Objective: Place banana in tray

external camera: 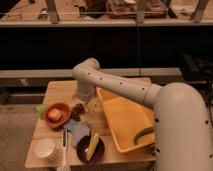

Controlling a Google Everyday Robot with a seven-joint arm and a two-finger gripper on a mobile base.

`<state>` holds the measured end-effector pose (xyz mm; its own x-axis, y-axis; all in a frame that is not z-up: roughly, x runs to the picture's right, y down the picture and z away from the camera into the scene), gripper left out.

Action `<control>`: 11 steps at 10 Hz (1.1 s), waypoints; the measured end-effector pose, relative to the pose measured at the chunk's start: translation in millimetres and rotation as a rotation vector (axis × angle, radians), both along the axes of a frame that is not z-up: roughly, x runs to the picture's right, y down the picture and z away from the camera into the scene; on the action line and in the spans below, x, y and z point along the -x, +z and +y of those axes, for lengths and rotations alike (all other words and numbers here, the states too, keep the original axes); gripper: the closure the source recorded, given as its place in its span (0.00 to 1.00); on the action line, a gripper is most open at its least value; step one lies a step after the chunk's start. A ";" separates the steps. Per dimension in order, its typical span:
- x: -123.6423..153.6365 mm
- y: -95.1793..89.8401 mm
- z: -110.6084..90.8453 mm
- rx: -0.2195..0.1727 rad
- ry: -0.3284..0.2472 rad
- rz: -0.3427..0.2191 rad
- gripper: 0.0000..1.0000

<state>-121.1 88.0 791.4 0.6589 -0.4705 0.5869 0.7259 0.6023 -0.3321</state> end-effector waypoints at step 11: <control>-21.8 -67.9 59.4 -0.041 -0.068 0.071 0.20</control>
<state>-99.3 147.3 723.4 0.6637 -0.5383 0.5193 0.7412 0.5663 -0.3603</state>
